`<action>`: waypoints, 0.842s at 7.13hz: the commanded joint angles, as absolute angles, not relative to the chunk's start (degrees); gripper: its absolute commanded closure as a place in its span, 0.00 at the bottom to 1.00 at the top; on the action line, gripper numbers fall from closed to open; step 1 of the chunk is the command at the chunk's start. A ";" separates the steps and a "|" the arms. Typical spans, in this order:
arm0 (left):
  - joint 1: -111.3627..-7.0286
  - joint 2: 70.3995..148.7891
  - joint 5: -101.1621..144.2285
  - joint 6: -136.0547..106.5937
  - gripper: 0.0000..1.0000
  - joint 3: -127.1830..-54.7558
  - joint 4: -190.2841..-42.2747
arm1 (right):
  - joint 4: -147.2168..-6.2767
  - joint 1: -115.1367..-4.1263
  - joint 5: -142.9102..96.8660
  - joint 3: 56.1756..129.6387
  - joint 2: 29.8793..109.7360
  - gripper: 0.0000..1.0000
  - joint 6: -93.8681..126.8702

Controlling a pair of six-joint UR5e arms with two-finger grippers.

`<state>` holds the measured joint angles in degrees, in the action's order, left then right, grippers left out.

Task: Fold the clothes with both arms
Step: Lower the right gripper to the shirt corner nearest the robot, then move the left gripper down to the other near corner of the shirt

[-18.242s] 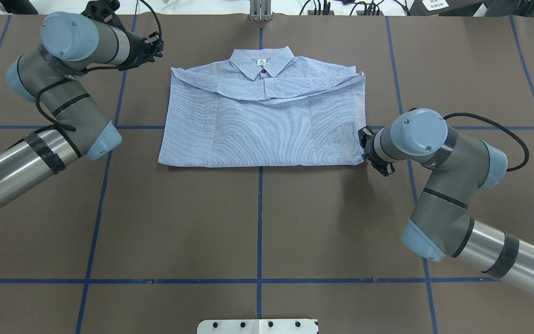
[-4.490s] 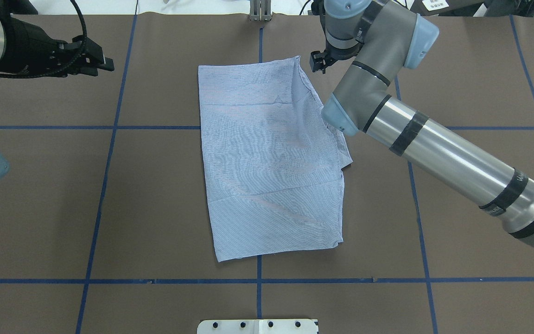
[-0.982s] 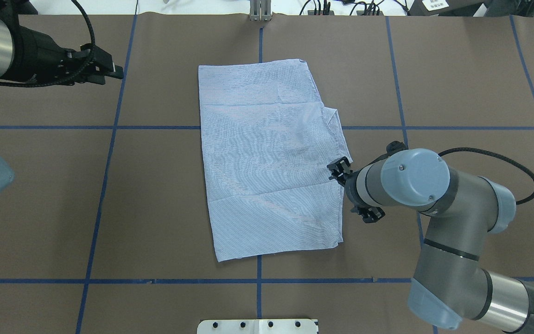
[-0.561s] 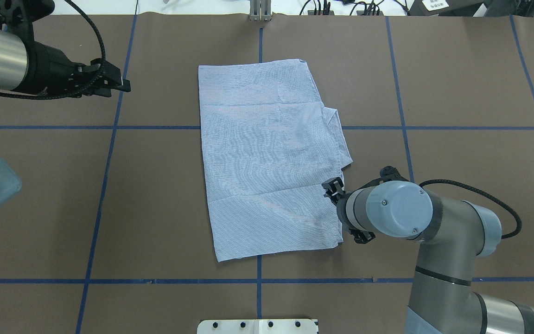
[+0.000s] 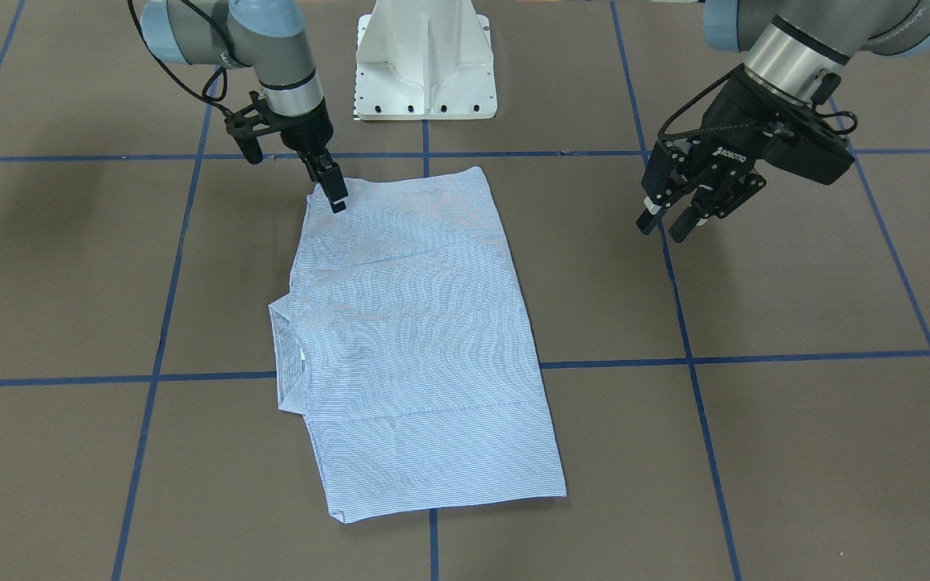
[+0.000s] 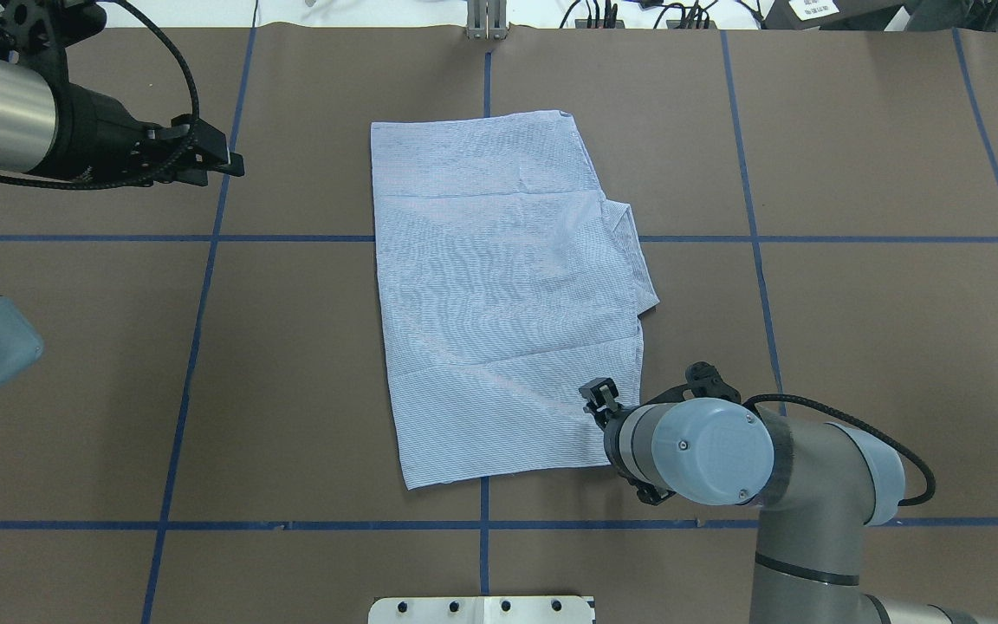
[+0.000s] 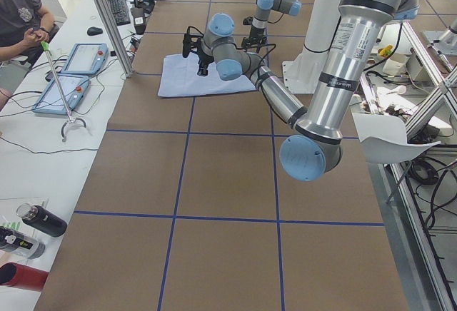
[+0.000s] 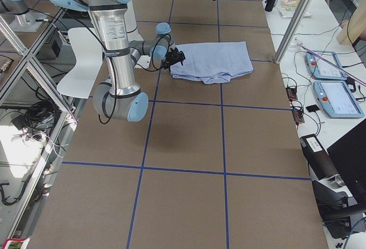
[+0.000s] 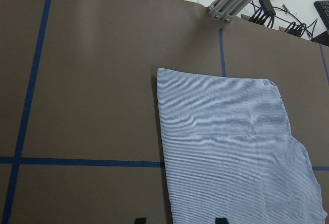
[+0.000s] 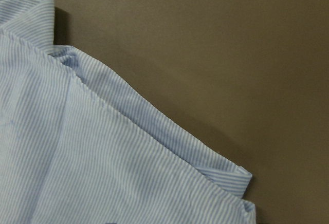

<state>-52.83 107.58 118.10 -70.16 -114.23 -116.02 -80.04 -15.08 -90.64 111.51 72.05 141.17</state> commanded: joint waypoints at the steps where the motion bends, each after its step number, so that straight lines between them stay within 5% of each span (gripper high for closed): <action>1: -52.82 107.67 118.12 -70.22 0.46 -114.34 -116.02 | -80.07 -14.50 -90.70 111.09 72.07 0.07 141.33; 6: -53.08 107.58 118.04 -70.31 0.46 -114.96 -116.02 | -83.85 -14.85 -90.26 110.39 72.07 0.18 140.45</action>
